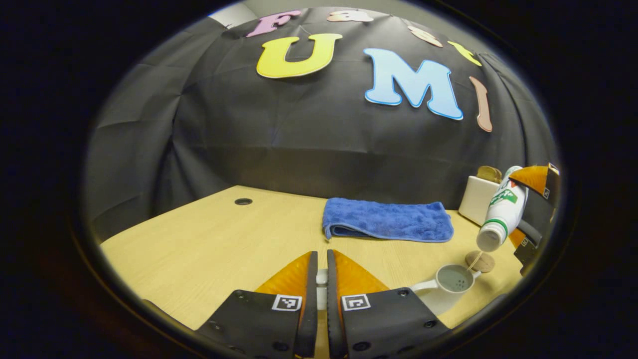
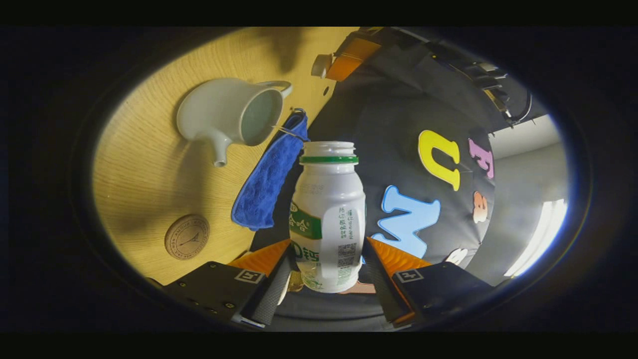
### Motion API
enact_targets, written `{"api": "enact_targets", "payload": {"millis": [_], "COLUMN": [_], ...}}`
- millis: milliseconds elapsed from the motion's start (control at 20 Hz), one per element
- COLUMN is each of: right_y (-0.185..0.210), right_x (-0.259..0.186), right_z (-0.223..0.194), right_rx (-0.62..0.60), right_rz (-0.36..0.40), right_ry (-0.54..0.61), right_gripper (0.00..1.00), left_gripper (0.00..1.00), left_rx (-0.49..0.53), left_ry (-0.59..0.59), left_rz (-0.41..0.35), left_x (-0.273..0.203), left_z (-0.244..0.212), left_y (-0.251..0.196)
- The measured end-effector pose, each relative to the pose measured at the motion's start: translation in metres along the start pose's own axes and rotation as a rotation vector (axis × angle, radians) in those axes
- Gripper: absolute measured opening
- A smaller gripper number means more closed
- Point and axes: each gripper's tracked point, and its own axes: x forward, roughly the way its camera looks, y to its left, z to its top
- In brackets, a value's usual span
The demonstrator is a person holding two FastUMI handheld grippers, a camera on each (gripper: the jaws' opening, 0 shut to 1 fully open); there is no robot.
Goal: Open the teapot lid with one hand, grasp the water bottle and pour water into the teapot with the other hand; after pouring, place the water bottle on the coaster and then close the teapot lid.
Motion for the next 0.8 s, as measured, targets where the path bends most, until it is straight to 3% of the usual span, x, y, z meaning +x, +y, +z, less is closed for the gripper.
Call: {"api": "enact_targets", "payload": {"millis": [100,150,600,650,800], "right_y": [0.0001,-0.0003,0.0005,0.0003,0.0012], "right_x": [-0.0007,-0.0006,0.0002,0.0009,0.0004], "right_z": [0.0020,0.0030,0.0074,0.0075,0.0075], "right_rx": [-0.013,-0.021,-0.061,-0.059,-0.038], "right_rz": [-0.004,-0.007,-0.022,-0.023,-0.017], "right_ry": [-0.008,-0.013,-0.027,-0.027,-0.024], "right_gripper": [0.80,0.80,0.80,0.80,0.80], "left_gripper": [0.19,0.15,0.15,0.19,0.15], "left_rx": [0.000,0.000,0.005,0.006,0.006], "left_ry": [0.003,0.004,0.014,0.015,0.016], "left_rz": [0.000,0.000,0.000,0.000,0.000], "left_x": [0.0005,0.0000,0.0018,0.0015,0.0022], "left_z": [-0.0010,-0.0023,-0.0051,-0.0054,-0.0062], "left_y": [0.0002,0.0002,0.0000,0.0001,-0.0007]}}
